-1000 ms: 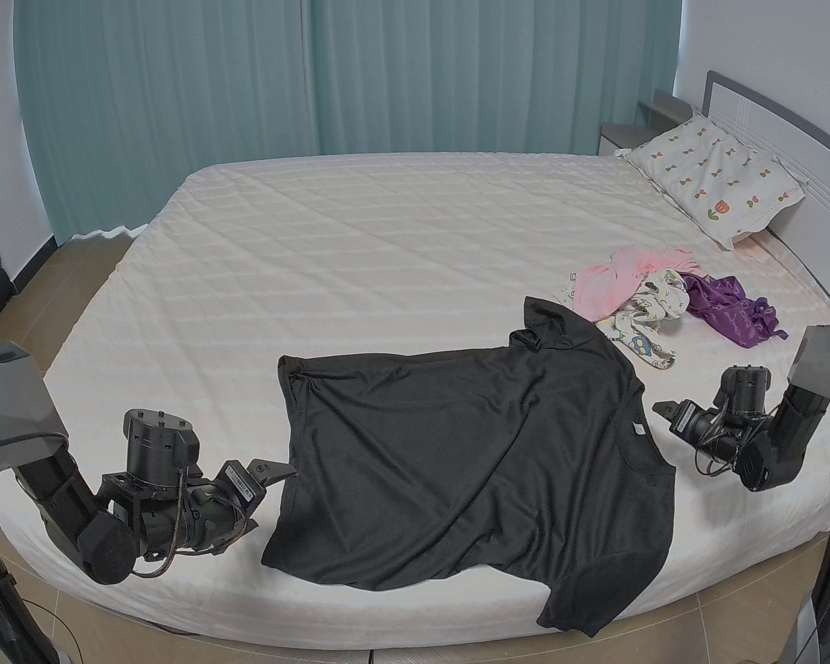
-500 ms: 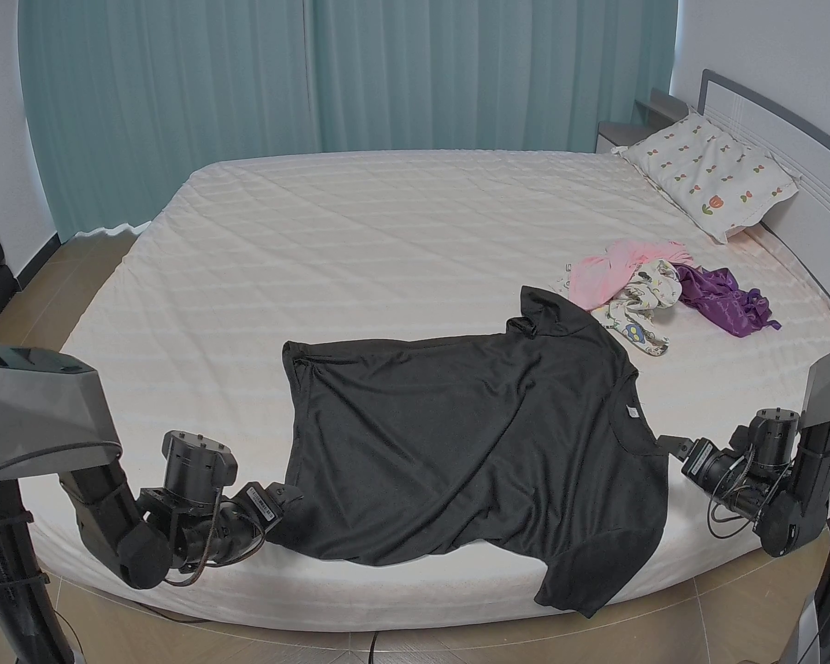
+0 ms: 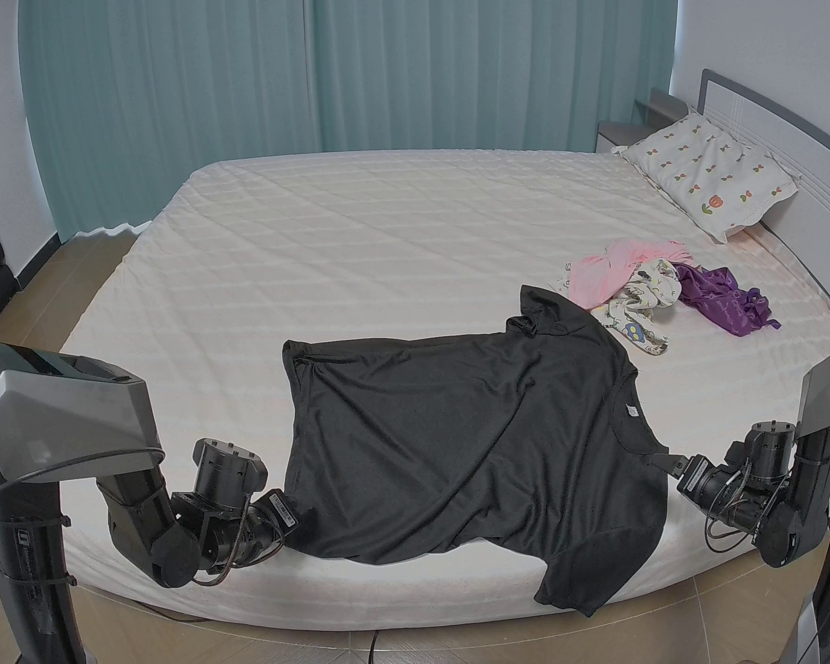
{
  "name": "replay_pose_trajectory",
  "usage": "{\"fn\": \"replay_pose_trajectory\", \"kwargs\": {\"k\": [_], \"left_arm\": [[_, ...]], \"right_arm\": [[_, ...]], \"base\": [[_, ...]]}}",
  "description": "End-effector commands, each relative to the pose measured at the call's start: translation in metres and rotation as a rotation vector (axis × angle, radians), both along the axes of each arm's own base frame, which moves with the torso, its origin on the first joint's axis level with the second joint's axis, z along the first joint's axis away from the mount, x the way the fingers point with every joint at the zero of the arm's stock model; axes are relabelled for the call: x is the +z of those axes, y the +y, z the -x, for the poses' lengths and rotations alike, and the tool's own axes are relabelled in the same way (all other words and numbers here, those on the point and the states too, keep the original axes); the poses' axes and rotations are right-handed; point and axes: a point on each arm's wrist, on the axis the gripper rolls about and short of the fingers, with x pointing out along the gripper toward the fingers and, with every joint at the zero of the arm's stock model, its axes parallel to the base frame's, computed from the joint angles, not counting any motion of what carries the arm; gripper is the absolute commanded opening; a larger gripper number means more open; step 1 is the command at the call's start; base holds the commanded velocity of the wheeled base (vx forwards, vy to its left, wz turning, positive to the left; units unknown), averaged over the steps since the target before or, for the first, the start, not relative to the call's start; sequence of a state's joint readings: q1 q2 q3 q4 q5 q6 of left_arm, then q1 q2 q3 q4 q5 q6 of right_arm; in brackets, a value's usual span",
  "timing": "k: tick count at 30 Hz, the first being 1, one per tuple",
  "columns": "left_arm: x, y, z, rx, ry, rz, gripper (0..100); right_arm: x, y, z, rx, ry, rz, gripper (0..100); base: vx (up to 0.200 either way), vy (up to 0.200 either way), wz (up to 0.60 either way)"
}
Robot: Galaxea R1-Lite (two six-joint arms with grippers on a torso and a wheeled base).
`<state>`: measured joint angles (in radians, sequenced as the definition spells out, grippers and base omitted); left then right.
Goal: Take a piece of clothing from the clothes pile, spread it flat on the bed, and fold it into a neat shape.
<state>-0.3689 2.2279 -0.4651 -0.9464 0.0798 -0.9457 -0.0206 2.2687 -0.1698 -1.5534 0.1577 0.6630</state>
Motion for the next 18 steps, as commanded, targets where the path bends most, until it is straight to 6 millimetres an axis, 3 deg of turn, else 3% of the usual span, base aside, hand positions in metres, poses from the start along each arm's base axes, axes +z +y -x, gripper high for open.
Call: {"fn": "replay_pose_trajectory", "kwargs": {"k": [1,7,12,18], "left_arm": [[-0.007,0.0,0.004,-0.014,0.019,-0.058,0],[-0.006,0.007,0.006,0.049,0.011,-0.123,0],[-0.004,0.016,0.008,0.062,0.013,-0.139,0],[-0.006,0.029,0.009,0.105,0.029,-0.139,0]], "right_arm": [[-0.001,0.0,0.002,0.0,0.007,0.0,100],[-0.006,0.0,0.018,0.03,0.074,0.014,100],[-0.014,0.002,0.037,0.206,0.141,0.02,100],[-0.034,0.002,0.038,0.269,0.199,0.072,100]], "base": [[0.0,0.0,0.0],[0.0,0.0,0.0],[0.0,0.0,0.0],[0.0,0.0,0.0]]}}
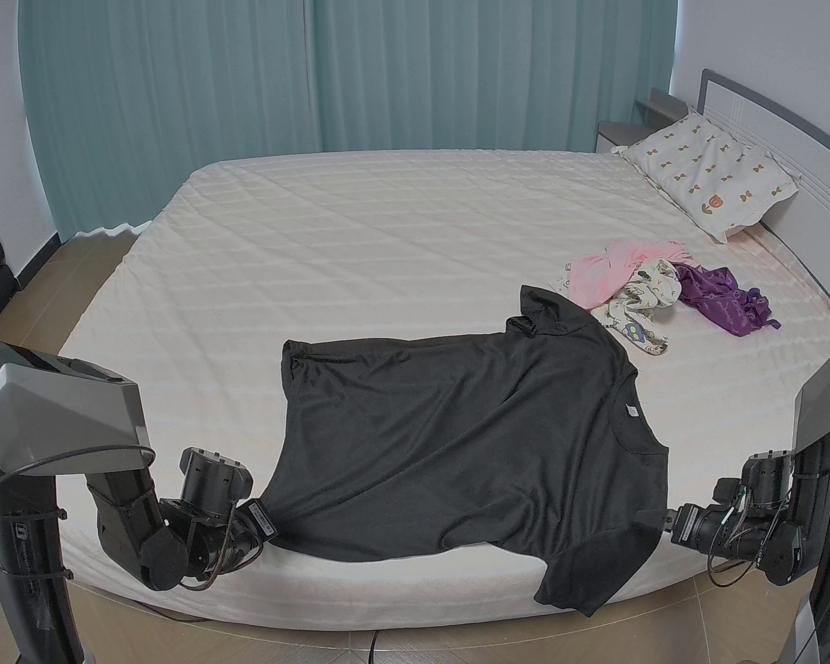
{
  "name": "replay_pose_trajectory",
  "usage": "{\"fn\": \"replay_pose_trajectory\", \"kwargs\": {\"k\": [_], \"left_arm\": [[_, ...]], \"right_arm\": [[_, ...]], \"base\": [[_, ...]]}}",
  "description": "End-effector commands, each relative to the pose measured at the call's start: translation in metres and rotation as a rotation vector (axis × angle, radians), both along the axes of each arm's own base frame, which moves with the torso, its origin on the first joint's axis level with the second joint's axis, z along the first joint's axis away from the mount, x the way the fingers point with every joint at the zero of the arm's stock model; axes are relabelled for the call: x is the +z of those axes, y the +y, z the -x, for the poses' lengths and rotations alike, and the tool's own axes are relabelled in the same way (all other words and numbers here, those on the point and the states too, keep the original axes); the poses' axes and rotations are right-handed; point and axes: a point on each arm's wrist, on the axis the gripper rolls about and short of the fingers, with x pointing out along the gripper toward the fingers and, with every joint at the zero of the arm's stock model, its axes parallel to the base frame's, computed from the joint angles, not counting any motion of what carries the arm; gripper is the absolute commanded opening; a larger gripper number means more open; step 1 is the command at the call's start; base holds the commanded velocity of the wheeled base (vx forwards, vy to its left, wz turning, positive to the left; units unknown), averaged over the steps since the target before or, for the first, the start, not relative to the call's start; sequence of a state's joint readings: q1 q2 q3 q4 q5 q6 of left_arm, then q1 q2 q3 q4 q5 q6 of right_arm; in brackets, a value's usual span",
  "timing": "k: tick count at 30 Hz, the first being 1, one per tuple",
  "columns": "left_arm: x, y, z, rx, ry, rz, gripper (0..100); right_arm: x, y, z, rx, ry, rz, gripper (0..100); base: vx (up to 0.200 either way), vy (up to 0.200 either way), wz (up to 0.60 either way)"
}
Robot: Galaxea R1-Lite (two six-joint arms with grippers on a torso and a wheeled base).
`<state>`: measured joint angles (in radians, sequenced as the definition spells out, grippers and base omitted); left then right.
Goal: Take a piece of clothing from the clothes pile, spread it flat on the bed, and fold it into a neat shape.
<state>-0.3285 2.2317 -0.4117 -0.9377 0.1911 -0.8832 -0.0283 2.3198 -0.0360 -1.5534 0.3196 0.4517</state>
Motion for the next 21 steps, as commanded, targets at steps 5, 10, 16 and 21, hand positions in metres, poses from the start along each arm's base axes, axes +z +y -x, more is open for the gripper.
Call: {"fn": "replay_pose_trajectory", "kwargs": {"k": [5,10,16,21], "left_arm": [[0.0,0.015,-0.004,0.054,-0.002,0.013,0],[0.001,0.016,-0.005,0.051,-0.001,0.027,0],[0.0,0.017,-0.007,0.049,-0.001,0.041,0],[0.0,0.017,-0.007,0.05,0.001,0.04,0]], "right_arm": [[-0.025,-0.002,-0.003,0.026,0.063,0.024,100],[-0.028,-0.001,-0.013,0.027,0.038,0.013,100],[-0.032,0.0,-0.021,0.028,0.019,0.009,100],[-0.034,0.007,-0.032,0.029,-0.004,-0.022,0]], "base": [[0.0,0.0,0.0],[0.0,0.0,0.0],[0.0,0.0,0.0],[0.0,0.0,0.0]]}}
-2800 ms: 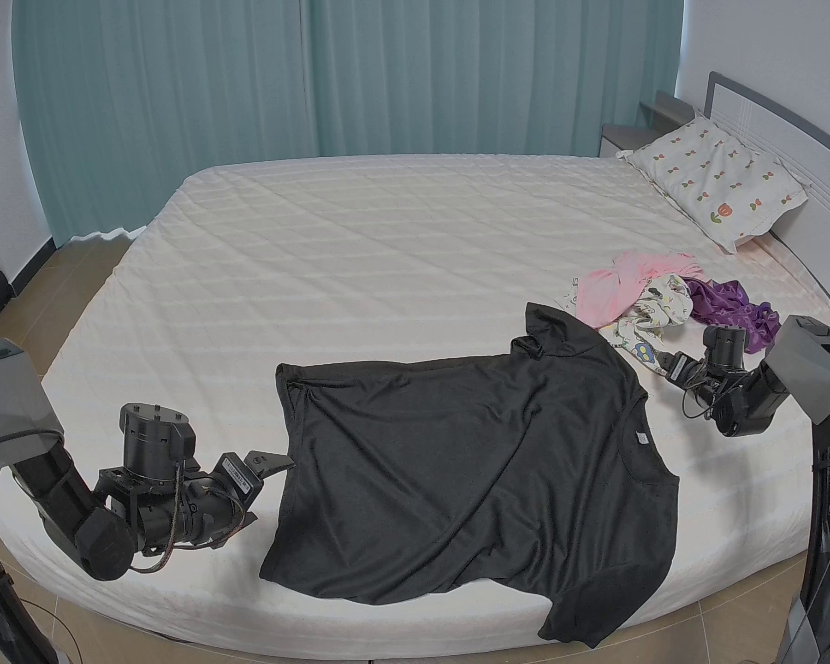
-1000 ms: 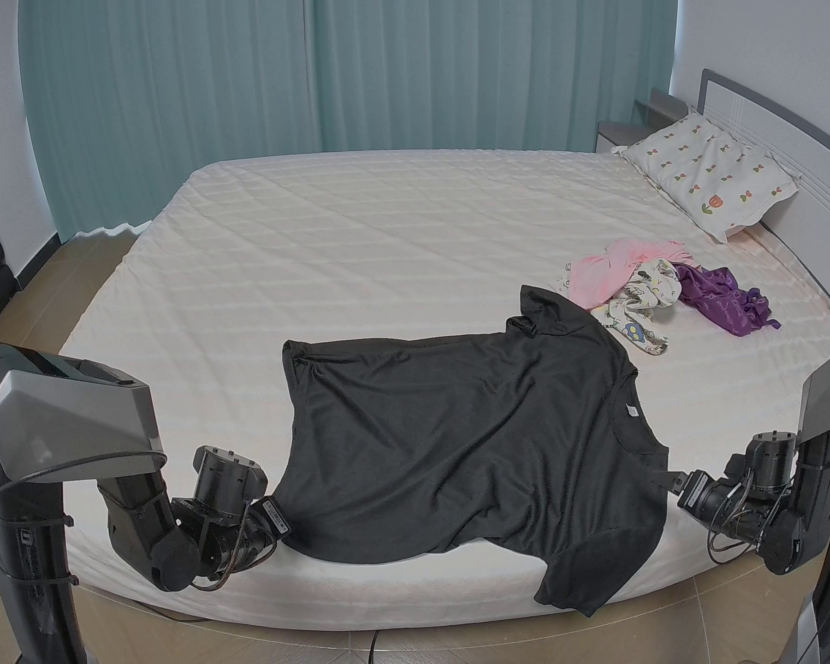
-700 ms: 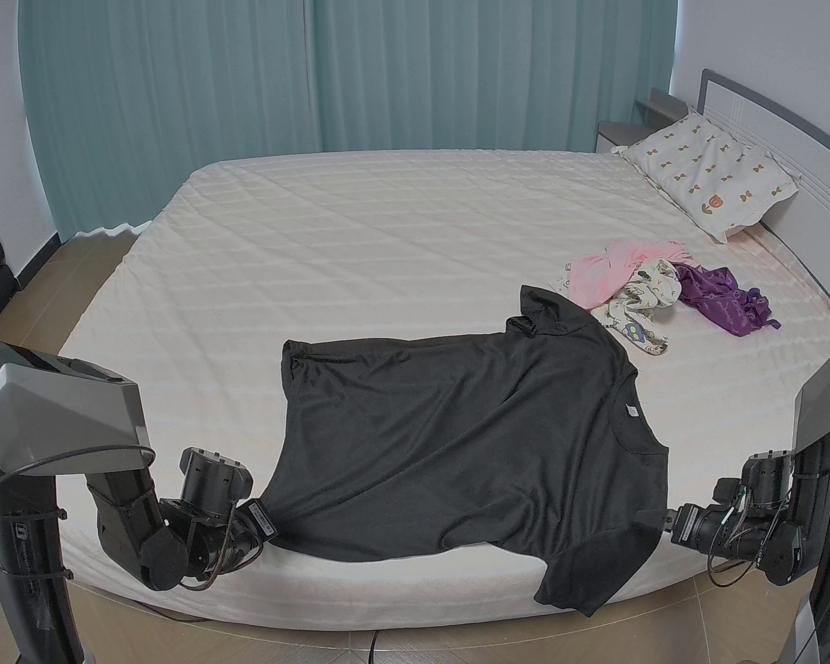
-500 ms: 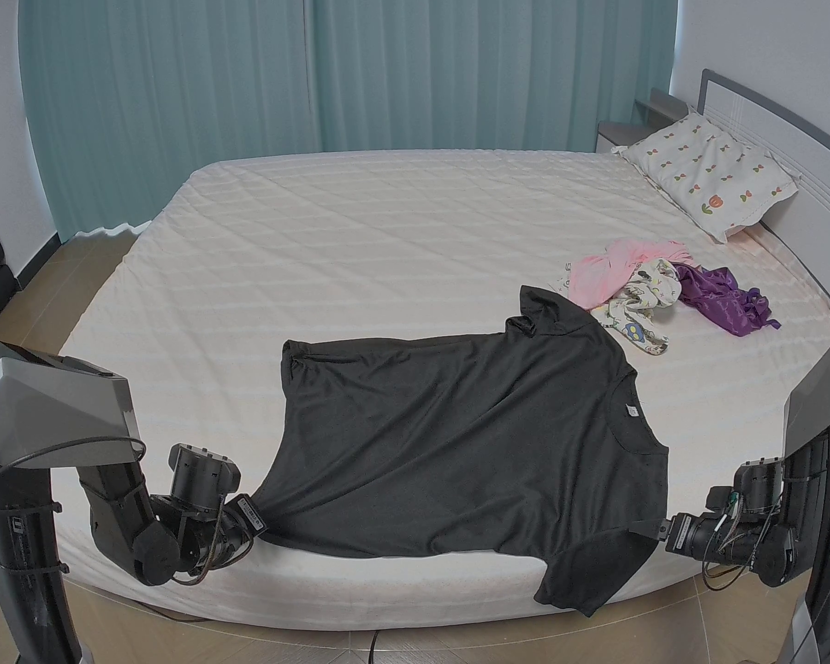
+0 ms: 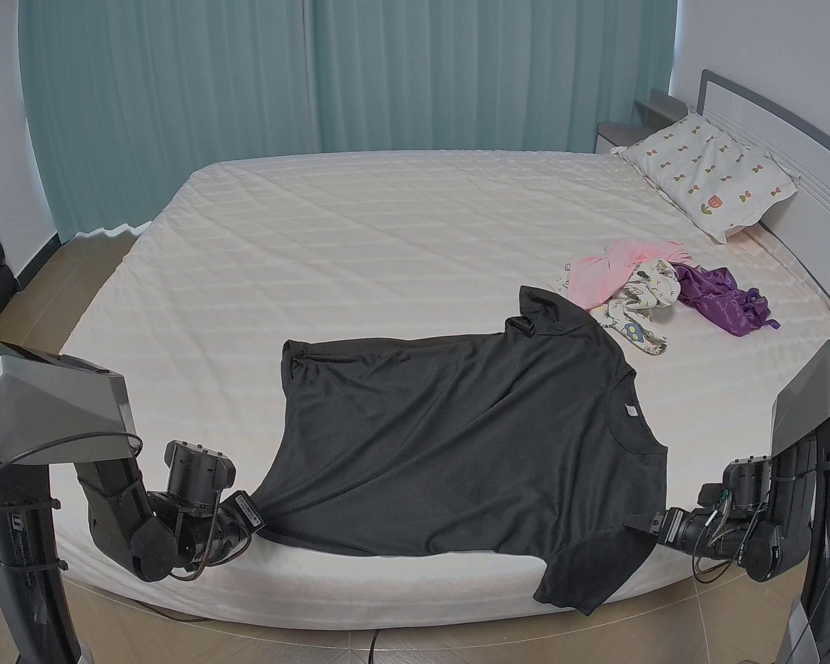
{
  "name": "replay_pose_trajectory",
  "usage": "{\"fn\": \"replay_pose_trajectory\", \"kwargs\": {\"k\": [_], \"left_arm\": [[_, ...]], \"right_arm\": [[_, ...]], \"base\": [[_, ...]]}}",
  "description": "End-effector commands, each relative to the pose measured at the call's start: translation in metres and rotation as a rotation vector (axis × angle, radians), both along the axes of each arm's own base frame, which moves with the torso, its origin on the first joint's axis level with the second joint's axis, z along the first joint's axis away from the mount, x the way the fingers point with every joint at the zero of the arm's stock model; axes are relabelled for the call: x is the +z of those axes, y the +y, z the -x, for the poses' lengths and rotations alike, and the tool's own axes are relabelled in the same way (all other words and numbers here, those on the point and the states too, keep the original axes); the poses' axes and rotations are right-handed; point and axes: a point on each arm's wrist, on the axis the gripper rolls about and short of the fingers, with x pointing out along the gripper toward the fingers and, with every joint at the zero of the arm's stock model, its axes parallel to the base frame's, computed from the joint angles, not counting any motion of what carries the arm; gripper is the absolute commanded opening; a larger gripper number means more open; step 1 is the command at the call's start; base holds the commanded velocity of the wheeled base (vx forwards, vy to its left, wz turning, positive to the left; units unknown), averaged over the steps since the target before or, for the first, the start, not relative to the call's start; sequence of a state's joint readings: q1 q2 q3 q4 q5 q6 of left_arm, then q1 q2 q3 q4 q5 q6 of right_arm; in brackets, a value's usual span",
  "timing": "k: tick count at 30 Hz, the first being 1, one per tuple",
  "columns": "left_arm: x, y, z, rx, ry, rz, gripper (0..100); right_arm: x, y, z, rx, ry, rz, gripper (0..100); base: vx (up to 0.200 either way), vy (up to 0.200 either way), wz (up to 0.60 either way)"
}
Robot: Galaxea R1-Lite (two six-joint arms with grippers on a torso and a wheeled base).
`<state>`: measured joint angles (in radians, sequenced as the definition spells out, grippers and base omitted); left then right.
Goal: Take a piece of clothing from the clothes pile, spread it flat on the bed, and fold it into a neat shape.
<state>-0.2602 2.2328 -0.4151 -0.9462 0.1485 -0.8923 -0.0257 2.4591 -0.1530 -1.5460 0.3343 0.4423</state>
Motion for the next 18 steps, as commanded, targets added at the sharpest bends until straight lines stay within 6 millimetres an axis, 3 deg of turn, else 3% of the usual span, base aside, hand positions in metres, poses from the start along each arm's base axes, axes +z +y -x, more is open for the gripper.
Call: {"fn": "replay_pose_trajectory", "kwargs": {"k": [1,9,18], "left_arm": [[-0.001,0.0,-0.001,0.001,0.001,0.0,0],[-0.001,0.0,0.0,0.001,0.003,-0.001,0],[-0.002,0.0,0.0,0.0,0.006,-0.002,0]], "right_arm": [[-0.005,0.009,-0.011,0.009,-0.028,-0.022,0],[-0.003,0.006,-0.01,-0.007,-0.028,-0.022,0],[0.007,-0.005,0.007,-0.033,-0.001,-0.008,0]], "base": [[0.0,0.0,0.0],[0.0,0.0,0.0],[0.0,0.0,0.0]]}}
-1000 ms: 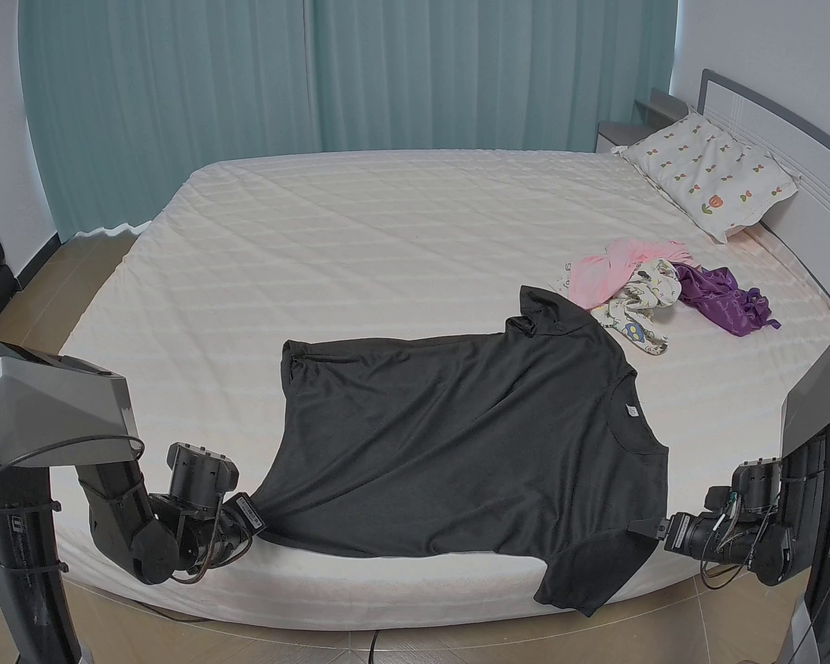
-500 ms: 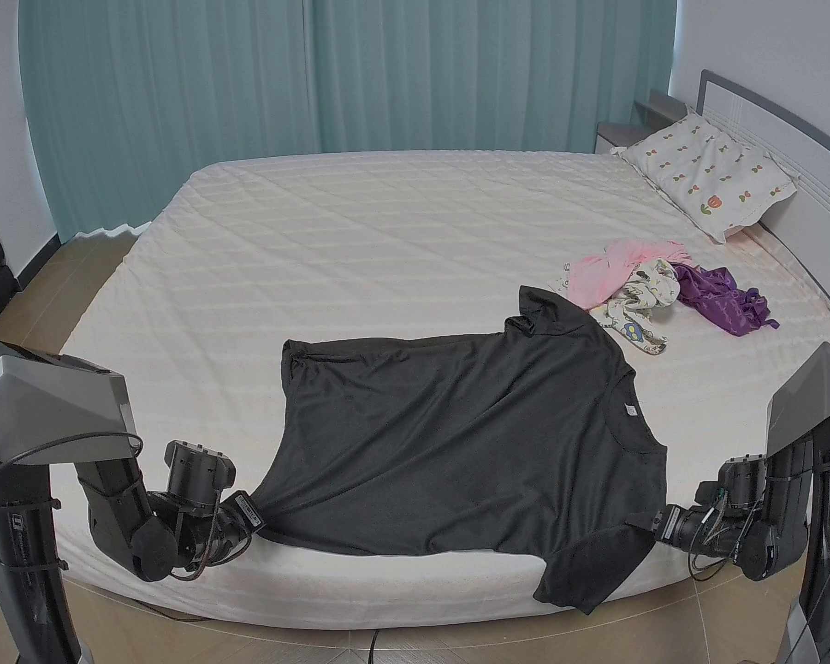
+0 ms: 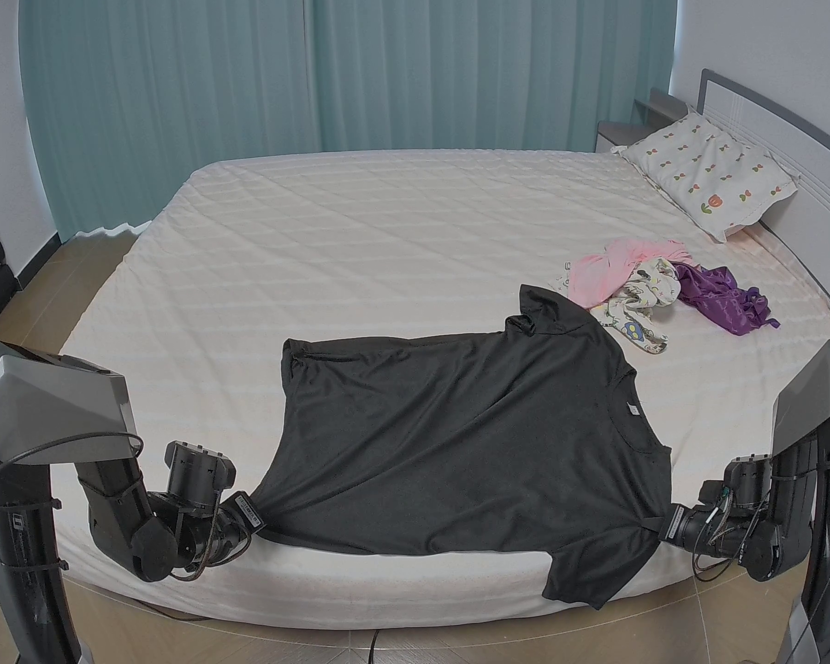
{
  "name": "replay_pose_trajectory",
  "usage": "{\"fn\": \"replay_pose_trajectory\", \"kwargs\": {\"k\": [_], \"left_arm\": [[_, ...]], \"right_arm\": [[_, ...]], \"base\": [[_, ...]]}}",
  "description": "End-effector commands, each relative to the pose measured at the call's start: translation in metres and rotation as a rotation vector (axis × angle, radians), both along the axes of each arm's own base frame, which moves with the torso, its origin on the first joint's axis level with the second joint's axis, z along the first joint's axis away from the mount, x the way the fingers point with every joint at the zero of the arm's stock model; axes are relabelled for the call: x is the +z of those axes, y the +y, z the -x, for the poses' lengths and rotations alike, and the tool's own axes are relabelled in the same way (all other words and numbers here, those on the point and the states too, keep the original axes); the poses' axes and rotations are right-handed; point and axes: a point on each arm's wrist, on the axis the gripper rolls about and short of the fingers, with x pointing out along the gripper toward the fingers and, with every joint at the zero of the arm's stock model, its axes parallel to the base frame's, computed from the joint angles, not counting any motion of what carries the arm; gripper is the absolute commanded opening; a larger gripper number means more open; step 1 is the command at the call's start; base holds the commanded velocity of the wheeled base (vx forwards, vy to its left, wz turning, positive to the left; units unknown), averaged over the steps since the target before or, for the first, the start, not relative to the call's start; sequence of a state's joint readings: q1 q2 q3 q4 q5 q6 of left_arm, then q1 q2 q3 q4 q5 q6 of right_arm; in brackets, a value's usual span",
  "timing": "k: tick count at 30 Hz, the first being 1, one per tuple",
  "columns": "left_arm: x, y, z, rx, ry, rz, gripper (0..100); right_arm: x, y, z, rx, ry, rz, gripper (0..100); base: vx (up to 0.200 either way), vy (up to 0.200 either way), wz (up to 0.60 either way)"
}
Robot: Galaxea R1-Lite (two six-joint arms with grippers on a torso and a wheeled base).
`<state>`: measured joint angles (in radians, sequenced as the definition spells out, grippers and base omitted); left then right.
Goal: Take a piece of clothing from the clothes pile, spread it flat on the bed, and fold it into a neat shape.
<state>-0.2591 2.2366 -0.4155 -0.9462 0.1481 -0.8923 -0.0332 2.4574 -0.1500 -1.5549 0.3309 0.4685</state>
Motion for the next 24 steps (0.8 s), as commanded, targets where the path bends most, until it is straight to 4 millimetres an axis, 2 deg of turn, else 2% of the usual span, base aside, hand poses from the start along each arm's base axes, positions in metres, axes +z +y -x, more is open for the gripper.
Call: {"fn": "replay_pose_trajectory", "kwargs": {"k": [1,6,11,24], "left_arm": [[-0.001,0.0,0.0,0.0,0.002,-0.002,0],[-0.002,0.0,0.003,-0.004,0.014,-0.007,0],[-0.001,-0.002,0.007,-0.019,0.027,-0.014,0],[-0.01,-0.01,0.036,-0.154,0.136,-0.102,0]], "right_arm": [[0.006,-0.004,0.007,-0.005,-0.003,0.011,0],[0.008,-0.006,0.011,-0.003,0.0,0.025,0],[0.012,-0.017,0.017,-0.001,-0.012,0.08,0],[0.016,-0.031,0.02,-0.037,-0.032,0.11,0]], "base": [[0.0,0.0,0.0],[0.0,0.0,0.0],[0.0,0.0,0.0],[0.0,0.0,0.0]]}}
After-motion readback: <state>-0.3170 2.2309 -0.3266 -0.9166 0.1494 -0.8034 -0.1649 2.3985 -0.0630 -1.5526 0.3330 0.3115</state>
